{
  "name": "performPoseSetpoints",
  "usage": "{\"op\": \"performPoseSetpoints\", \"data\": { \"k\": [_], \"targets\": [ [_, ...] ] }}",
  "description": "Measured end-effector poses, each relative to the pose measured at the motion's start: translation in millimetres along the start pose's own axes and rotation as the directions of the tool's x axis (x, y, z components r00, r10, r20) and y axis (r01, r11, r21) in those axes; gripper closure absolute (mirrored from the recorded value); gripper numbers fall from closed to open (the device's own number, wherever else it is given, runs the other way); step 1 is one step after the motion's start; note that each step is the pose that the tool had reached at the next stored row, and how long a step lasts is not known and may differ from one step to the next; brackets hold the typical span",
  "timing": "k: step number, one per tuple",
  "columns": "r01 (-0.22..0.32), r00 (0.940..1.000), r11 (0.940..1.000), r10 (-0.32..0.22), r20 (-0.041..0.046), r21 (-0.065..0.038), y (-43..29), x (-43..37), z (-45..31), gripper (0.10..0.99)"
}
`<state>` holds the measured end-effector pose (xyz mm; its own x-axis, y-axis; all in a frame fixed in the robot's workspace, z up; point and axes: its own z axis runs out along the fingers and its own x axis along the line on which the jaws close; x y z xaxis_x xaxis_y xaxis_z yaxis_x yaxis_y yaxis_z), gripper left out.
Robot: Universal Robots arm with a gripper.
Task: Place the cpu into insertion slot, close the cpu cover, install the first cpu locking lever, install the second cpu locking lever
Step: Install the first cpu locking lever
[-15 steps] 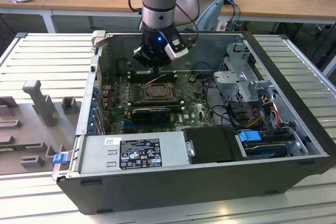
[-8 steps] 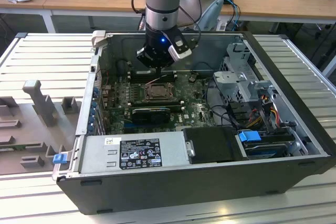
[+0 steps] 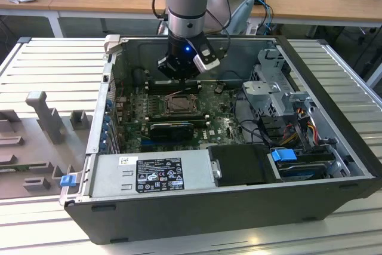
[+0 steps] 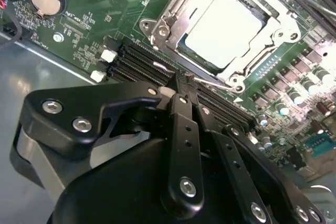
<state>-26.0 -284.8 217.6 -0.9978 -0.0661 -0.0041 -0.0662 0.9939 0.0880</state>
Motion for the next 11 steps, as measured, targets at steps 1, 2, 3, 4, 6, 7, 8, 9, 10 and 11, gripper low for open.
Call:
{"op": "performPoseSetpoints", "data": {
  "k": [1, 2, 3, 4, 6, 7, 8, 9, 10, 11],
  "targets": [
    [0.000, 1.0000, 1.0000, 0.000, 0.0000, 0.000, -0.1, -1.1, 0.8, 0.980],
    [-0.001, 1.0000, 1.0000, 0.001, -0.0001, 0.000, -0.1, -2.1, 1.1, 0.980],
    [-0.001, 1.0000, 1.0000, 0.001, 0.0000, 0.000, -0.1, -3.2, 1.4, 0.980],
    [-0.001, 1.0000, 1.0000, 0.001, 0.0000, 0.000, -0.1, -4.3, 1.7, 0.980],
    [-0.002, 1.0000, 1.0000, 0.002, 0.0002, 0.000, 0.0, -6.1, 2.4, 0.980],
    [-0.002, 1.0000, 1.0000, 0.002, 0.0001, 0.000, -0.1, -6.6, 2.8, 0.980],
    [-0.002, 1.0000, 1.0000, 0.002, 0.0001, 0.000, -0.2, -7.1, 3.4, 0.980],
    [-0.002, 1.0000, 1.0000, 0.002, 0.0002, 0.000, -0.3, -7.8, 4.4, 0.980],
    [-0.002, 1.0000, 1.0000, 0.002, 0.0002, 0.000, -0.4, -8.6, 5.2, 0.980],
    [-0.003, 1.0000, 1.0000, 0.003, 0.0002, 0.000, -0.5, -9.2, 6.5, 0.980]
  ]
}}
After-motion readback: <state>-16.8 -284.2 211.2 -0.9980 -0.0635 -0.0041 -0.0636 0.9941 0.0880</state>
